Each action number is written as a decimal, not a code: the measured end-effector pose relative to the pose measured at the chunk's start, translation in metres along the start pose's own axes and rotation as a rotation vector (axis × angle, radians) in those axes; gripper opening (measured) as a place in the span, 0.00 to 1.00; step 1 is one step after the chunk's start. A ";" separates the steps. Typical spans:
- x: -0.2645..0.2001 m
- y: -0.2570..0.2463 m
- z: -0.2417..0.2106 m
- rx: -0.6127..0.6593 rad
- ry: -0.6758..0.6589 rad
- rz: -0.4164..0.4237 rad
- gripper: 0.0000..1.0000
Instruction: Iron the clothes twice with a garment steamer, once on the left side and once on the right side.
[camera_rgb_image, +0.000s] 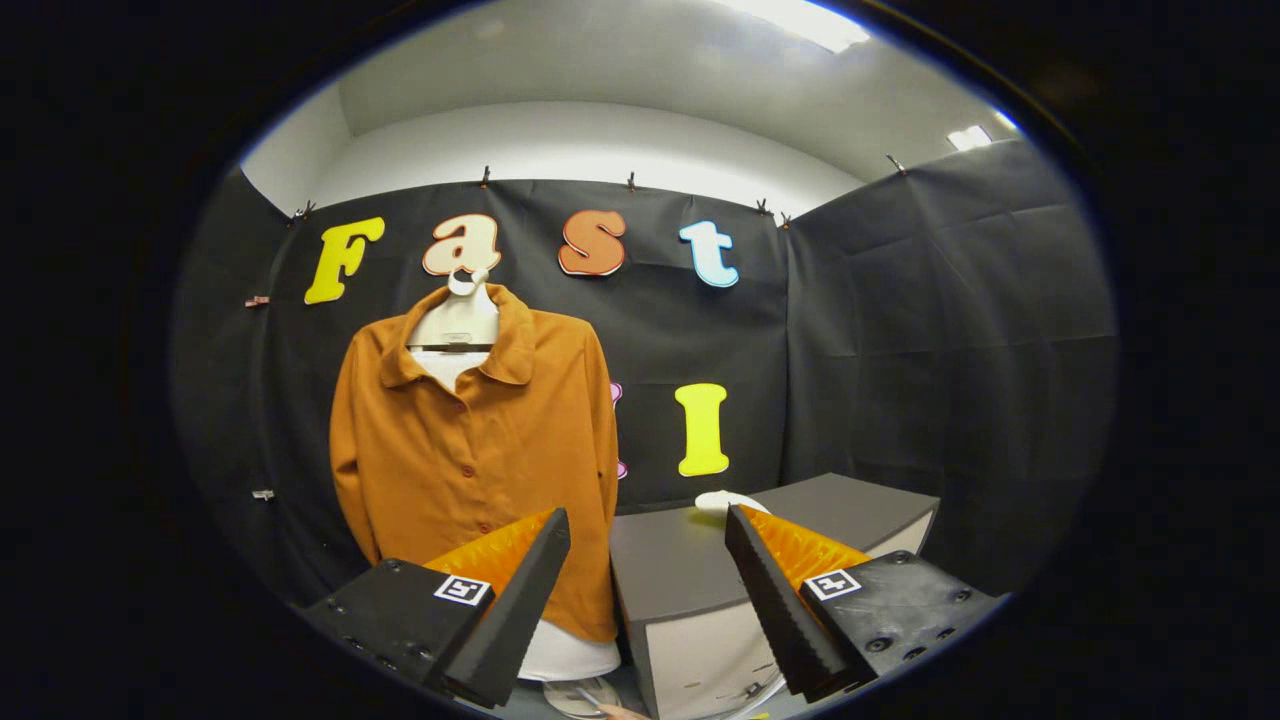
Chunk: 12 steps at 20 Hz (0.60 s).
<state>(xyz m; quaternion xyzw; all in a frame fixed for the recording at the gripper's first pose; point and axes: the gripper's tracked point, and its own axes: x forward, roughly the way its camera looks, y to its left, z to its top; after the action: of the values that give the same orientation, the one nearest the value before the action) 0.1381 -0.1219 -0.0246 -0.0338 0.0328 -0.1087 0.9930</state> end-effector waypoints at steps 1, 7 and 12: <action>0.018 -0.009 -0.001 -0.001 0.006 0.005 0.98; 0.107 -0.062 -0.030 -0.012 0.094 0.015 0.98; 0.159 -0.097 -0.067 0.013 0.193 0.002 0.98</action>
<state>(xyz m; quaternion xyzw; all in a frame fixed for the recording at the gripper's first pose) 0.2678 -0.2555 -0.0930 -0.0167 0.1276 -0.1105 0.9855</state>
